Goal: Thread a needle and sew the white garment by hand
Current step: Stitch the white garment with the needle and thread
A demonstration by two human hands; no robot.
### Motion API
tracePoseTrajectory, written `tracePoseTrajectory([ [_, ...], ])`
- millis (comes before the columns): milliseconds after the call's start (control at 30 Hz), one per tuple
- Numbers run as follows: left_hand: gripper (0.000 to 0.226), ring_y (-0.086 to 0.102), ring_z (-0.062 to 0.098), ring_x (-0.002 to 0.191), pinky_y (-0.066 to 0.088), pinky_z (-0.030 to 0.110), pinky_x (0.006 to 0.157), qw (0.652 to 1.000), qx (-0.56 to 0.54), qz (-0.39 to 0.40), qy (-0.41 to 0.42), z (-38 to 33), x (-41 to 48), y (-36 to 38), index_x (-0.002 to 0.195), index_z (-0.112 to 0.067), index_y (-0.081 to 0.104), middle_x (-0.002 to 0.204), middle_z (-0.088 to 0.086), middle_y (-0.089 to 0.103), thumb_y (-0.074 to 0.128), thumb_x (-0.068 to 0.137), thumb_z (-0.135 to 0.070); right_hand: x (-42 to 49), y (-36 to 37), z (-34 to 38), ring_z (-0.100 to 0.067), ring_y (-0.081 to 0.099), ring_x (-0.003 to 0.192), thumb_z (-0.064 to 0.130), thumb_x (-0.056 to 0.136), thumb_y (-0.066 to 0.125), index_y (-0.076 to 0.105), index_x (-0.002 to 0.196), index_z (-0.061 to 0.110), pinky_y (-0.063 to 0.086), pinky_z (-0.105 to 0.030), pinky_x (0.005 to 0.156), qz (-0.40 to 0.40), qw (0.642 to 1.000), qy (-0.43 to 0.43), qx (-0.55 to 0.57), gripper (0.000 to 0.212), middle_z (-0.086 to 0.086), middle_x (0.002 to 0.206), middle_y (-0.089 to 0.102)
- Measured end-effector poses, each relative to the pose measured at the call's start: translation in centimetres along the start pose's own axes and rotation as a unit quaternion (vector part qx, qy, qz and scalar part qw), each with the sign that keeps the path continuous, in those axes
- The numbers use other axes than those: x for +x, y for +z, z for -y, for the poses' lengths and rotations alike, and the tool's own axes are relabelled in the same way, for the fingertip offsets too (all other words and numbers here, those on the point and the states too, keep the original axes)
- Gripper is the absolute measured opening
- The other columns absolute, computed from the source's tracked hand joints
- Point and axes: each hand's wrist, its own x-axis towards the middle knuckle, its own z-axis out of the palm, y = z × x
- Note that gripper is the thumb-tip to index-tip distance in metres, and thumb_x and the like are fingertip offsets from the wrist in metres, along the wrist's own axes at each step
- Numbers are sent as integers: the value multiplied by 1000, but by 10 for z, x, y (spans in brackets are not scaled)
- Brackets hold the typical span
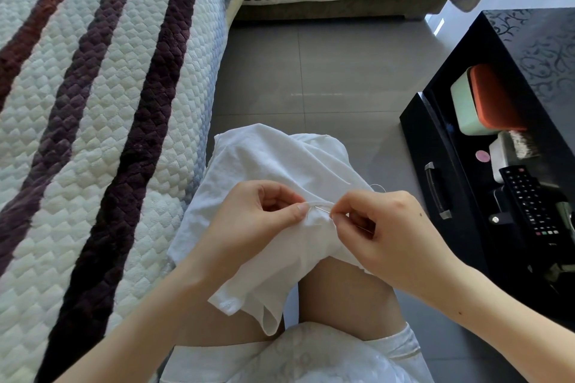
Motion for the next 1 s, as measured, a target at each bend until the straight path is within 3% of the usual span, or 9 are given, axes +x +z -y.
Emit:
tracePoseTrajectory([
  [200, 4, 65, 11, 73, 50, 21, 69, 1000, 10, 2, 6, 0, -1, 0, 79, -13, 74, 79, 8, 73, 71, 82, -13, 0, -2, 2, -10, 38, 43, 13, 76, 55, 62, 65, 14, 31, -16, 44, 8, 1000, 2, -9, 12, 13, 46, 40],
  [333, 6, 65, 12, 72, 50, 24, 69, 1000, 16, 3, 16, 0, -1, 0, 78, -13, 73, 78, 9, 72, 71, 82, -11, 1, -1, 3, -9, 36, 43, 14, 75, 54, 61, 64, 16, 36, -25, 42, 11, 1000, -1, -26, 13, 14, 45, 36],
  [467, 9, 63, 5, 67, 49, 16, 65, 998, 38, 4, 44, -1, -4, 2, 76, -14, 73, 72, 3, 71, 70, 82, -7, 4, 3, 6, -8, 29, 42, 19, 77, 50, 58, 63, 17, 39, -29, 39, 19, 999, 2, -51, 16, 13, 45, 30],
  [600, 14, 63, 3, 66, 49, 14, 64, 996, 62, 22, 66, -4, -7, 5, 74, -18, 72, 72, 0, 71, 69, 83, -8, 7, 4, 10, -12, 28, 42, 24, 78, 43, 60, 63, 14, 35, -28, 39, 16, 998, -21, -50, 24, 12, 47, 30],
  [733, 9, 64, 5, 66, 49, 16, 63, 997, 63, -10, 53, -2, -5, 0, 74, -16, 73, 72, 1, 72, 71, 82, -13, 6, -2, 6, -11, 35, 45, 15, 75, 53, 60, 64, 16, 29, -13, 50, 25, 999, 12, -17, 13, 11, 46, 38],
  [900, 6, 66, 8, 69, 51, 19, 66, 996, 73, -8, 44, 0, -5, -1, 76, -17, 73, 73, -1, 73, 71, 82, -16, 5, -5, 2, -7, 43, 48, 14, 76, 54, 64, 65, 16, 32, -10, 51, 45, 994, 43, 88, 15, 10, 50, 50],
  [1000, 6, 67, 9, 70, 51, 20, 67, 996, 72, -4, 44, -1, -4, -1, 77, -17, 73, 74, 1, 73, 71, 82, -16, 5, -3, 0, -6, 44, 48, 13, 76, 55, 63, 64, 17, 31, -9, 52, 41, 994, 44, 88, 15, 12, 50, 49],
])
